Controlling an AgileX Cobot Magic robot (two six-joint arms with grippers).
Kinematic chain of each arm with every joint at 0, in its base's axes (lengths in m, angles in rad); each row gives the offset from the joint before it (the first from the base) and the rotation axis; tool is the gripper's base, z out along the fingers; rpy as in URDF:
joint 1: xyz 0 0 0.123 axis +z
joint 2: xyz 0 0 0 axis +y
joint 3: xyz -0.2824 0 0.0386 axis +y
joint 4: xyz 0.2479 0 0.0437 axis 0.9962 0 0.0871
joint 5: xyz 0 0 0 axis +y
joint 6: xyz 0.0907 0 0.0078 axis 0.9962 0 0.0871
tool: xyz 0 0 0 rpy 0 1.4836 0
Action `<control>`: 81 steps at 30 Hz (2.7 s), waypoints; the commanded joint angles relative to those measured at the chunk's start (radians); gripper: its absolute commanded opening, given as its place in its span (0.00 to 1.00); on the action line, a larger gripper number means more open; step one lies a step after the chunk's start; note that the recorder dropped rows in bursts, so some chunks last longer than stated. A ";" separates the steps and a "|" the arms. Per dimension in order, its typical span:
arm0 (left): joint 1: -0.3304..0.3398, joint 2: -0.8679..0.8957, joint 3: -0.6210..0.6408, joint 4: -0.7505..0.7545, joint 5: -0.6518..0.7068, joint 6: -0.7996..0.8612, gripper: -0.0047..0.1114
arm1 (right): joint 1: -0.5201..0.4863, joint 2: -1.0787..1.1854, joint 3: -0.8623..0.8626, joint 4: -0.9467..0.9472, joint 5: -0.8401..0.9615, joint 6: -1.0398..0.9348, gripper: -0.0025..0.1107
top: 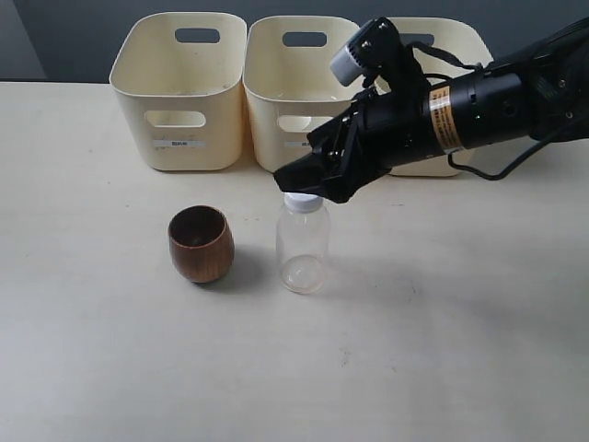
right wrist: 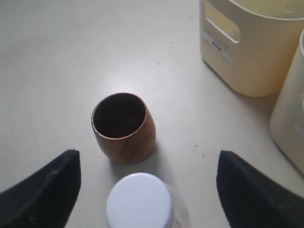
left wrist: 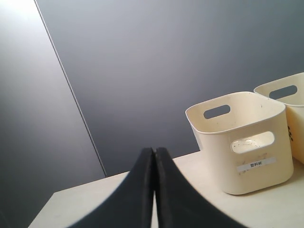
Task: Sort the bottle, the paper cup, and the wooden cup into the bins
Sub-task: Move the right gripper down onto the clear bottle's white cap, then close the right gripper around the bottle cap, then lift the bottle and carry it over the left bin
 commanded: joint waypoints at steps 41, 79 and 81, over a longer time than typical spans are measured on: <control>-0.001 -0.002 0.002 0.000 -0.006 -0.002 0.04 | 0.066 0.035 0.049 0.001 0.185 -0.040 0.09; -0.001 -0.002 0.002 0.000 -0.006 -0.002 0.04 | 0.066 -0.197 0.047 0.279 0.121 -0.396 0.03; -0.001 -0.002 0.002 0.000 -0.006 -0.002 0.04 | 0.066 -0.197 0.047 0.312 0.121 -0.433 0.03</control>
